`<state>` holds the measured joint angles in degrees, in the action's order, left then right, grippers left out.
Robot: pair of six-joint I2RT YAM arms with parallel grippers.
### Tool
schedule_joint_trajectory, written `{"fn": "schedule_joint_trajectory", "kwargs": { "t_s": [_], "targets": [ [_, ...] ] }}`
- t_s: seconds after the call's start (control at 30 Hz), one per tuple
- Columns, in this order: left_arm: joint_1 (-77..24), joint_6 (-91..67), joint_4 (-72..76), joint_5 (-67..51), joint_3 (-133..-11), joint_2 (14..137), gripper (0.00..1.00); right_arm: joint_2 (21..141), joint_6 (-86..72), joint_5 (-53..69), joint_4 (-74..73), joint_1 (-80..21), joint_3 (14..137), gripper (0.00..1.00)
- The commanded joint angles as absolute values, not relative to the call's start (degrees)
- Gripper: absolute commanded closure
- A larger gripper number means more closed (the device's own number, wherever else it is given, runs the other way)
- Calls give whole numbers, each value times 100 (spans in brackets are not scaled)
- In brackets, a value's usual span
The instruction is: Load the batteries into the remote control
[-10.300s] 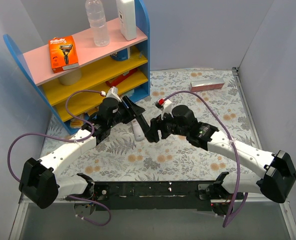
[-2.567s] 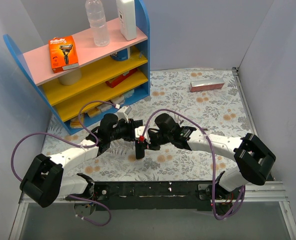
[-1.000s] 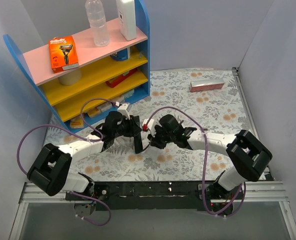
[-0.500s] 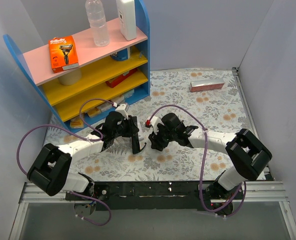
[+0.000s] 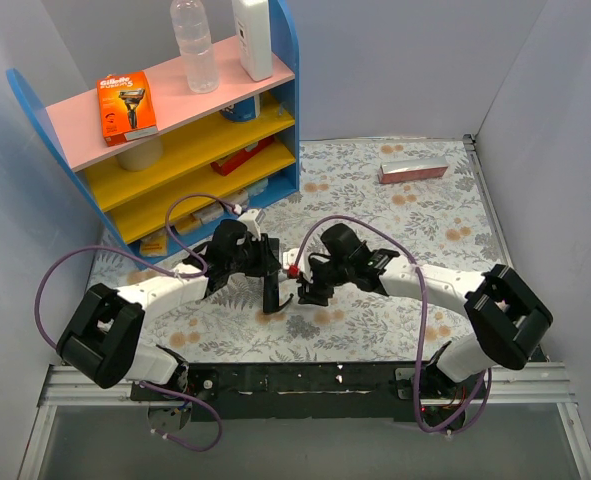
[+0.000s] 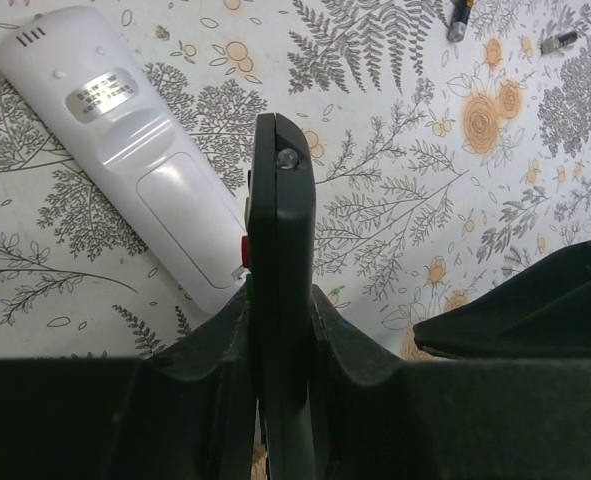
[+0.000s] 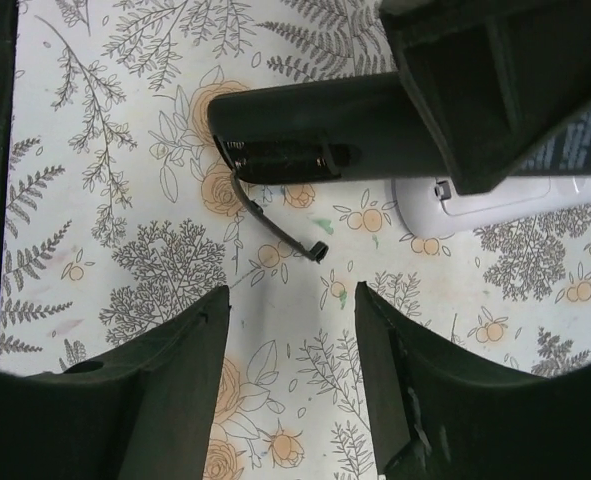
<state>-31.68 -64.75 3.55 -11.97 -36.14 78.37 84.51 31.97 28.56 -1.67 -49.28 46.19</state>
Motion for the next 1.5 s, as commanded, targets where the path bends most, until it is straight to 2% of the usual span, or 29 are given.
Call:
{"fn": "schedule_joint_trajectory", "kwargs": {
  "t_s": [0.0, 0.23, 0.7, 0.77, 0.83, 0.87, 1.0, 1.3, 1.47],
  "targets": [
    [-3155, -6109, 158, -1835, -4016, 7831, 100, 8604, 4165, 3146, -931, -5150, 5141, 41],
    [-3147, -6012, 79, -2276, -4210, 7936, 100, 9052, 4403, 3322, -1581, -5475, 5685, 48],
    [-3155, -5801, -149, -2803, -4377, 7937, 100, 9466, 4473, 3173, -1810, -5572, 5959, 60],
    [-3155, -5810, -158, -2847, -4394, 7954, 100, 9518, 4474, 3173, -1819, -5572, 5976, 65],
    [-3155, -5792, -176, -2944, -4412, 7972, 100, 9562, 4474, 3173, -1828, -5581, 6012, 75],
    [-3147, -5775, -193, -2970, -4421, 7989, 100, 9571, 4482, 3164, -1872, -5581, 6029, 77],
    [-3147, -5521, -360, -2971, -4535, 8007, 100, 9624, 4553, 3077, -2091, -5581, 6126, 99],
    [-3155, -4580, -1458, -2532, -4957, 8147, 100, 9510, 4483, 2550, -2566, -5581, 6056, 99],
    [-3138, -4692, -1530, -1848, -4914, 7928, 100, 9685, 3798, 2706, -2654, -5371, 6047, 99]
  ]
}}
